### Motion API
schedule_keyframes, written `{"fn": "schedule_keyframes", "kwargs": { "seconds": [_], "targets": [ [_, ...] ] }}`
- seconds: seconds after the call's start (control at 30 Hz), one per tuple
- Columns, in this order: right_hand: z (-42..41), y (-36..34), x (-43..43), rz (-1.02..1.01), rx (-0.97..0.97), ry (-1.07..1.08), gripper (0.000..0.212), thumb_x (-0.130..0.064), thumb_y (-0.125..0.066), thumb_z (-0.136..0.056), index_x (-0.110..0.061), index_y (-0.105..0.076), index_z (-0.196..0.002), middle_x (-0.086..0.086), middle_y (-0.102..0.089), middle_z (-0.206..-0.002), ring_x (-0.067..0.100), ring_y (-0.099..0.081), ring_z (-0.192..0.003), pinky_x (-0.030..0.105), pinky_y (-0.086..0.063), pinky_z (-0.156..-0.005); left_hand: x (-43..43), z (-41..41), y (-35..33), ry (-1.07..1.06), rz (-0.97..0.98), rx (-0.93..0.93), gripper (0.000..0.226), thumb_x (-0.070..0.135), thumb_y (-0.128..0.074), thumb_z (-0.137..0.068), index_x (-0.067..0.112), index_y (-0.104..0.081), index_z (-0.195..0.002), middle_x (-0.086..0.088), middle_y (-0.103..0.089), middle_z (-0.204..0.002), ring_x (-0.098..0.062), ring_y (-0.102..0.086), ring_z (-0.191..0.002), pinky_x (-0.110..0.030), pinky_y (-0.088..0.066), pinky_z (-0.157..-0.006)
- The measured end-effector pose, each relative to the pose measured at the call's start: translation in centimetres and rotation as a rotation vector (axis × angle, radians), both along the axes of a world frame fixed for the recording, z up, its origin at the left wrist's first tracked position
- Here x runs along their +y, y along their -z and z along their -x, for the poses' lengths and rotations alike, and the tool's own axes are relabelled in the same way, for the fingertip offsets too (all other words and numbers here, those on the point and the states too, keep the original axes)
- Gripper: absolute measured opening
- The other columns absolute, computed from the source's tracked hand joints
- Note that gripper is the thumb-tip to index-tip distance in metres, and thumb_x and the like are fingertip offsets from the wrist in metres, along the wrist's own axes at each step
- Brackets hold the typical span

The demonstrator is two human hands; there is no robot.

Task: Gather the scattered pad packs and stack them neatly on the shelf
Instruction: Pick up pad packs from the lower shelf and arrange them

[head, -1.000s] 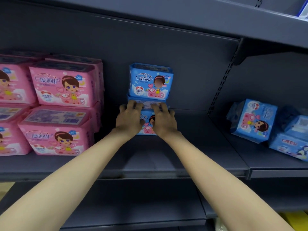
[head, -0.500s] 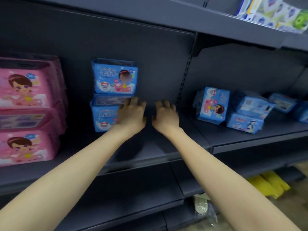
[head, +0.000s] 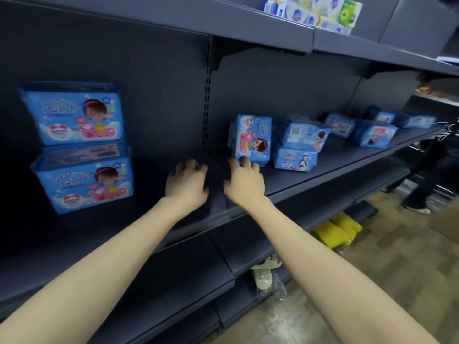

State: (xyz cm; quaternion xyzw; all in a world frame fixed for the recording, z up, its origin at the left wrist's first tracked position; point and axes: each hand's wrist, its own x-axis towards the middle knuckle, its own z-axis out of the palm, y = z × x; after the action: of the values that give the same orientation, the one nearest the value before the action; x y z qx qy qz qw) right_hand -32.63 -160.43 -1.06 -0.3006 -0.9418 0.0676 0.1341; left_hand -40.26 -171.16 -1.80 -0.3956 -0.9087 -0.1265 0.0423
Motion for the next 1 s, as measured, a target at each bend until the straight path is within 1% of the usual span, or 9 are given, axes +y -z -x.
{"fn": "schedule_keyframes", "kwargs": {
  "seconds": [0.2, 0.33, 0.47, 0.63, 0.77, 0.9, 1.0],
  "targets": [
    [-0.7, 0.6, 3.9, 0.022, 0.005, 0.013, 0.057, -0.021, -0.055, -0.088, -0.015, -0.033, -0.14, 0.014, -0.032, -0.143, 0.038, -0.033, -0.126, 0.045, -0.038, -0.097, 4.0, -0.8, 0.4, 0.002, 0.015, -0.008, 0.051, 0.028, -0.054, -0.09, 0.017, -0.038, -0.137, -0.008, -0.036, -0.139, -0.032, -0.035, -0.126, -0.04, -0.041, -0.092],
    [-1.0, 0.6, 7.2, 0.047, 0.01, 0.004, 0.06, -0.021, -0.054, -0.088, -0.016, -0.031, -0.143, 0.016, -0.029, -0.146, 0.038, -0.032, -0.127, 0.045, -0.037, -0.098, 7.4, -0.8, -0.3, -0.016, 0.016, -0.003, 0.05, 0.028, -0.054, -0.089, 0.017, -0.04, -0.136, -0.008, -0.035, -0.138, -0.031, -0.034, -0.127, -0.04, -0.041, -0.092],
    [-1.0, 0.1, 10.7, 0.065, 0.048, -0.028, 0.061, -0.017, -0.054, -0.088, -0.014, -0.029, -0.144, 0.017, -0.03, -0.141, 0.037, -0.032, -0.126, 0.043, -0.037, -0.098, 11.0, -0.7, -0.8, -0.047, 0.013, -0.029, 0.054, 0.03, -0.053, -0.09, 0.018, -0.035, -0.139, -0.007, -0.033, -0.139, -0.03, -0.034, -0.126, -0.039, -0.042, -0.09],
    [-1.0, 0.5, 14.3, 0.115, 0.107, -0.105, 0.058, -0.012, -0.053, -0.088, -0.01, -0.031, -0.142, 0.017, -0.033, -0.138, 0.037, -0.035, -0.124, 0.039, -0.039, -0.094, 14.8, -0.9, -0.3, -0.112, -0.036, -0.057, 0.059, 0.031, -0.055, -0.09, 0.019, -0.03, -0.142, -0.007, -0.03, -0.138, -0.03, -0.035, -0.123, -0.038, -0.043, -0.088],
    [-0.9, 1.1, 16.4, 0.137, 0.099, -0.168, 0.056, -0.013, -0.053, -0.088, -0.009, -0.033, -0.14, 0.018, -0.036, -0.135, 0.038, -0.038, -0.121, 0.039, -0.039, -0.092, 16.7, -1.4, 0.2, -0.155, -0.053, -0.075, 0.063, 0.03, -0.056, -0.089, 0.019, -0.027, -0.143, -0.007, -0.027, -0.14, -0.029, -0.034, -0.125, -0.039, -0.043, -0.091],
    [-0.6, 1.6, 17.3, 0.159, 0.109, -0.212, 0.053, -0.012, -0.054, -0.087, -0.006, -0.035, -0.136, 0.019, -0.041, -0.131, 0.038, -0.043, -0.117, 0.039, -0.041, -0.087, 17.6, -1.8, 0.5, -0.196, -0.036, -0.065, 0.064, 0.03, -0.056, -0.088, 0.016, -0.028, -0.143, -0.008, -0.025, -0.141, -0.03, -0.033, -0.125, -0.039, -0.043, -0.091],
    [-0.4, 1.7, 17.7, 0.218, 0.133, -0.226, 0.052, -0.01, -0.056, -0.085, -0.003, -0.035, -0.132, 0.019, -0.046, -0.127, 0.038, -0.048, -0.114, 0.036, -0.043, -0.081, 18.1, -1.6, 0.3, -0.213, -0.055, -0.069, 0.068, 0.032, -0.058, -0.086, 0.018, -0.025, -0.144, -0.008, -0.023, -0.142, -0.031, -0.032, -0.126, -0.04, -0.043, -0.091]
  ]
}}
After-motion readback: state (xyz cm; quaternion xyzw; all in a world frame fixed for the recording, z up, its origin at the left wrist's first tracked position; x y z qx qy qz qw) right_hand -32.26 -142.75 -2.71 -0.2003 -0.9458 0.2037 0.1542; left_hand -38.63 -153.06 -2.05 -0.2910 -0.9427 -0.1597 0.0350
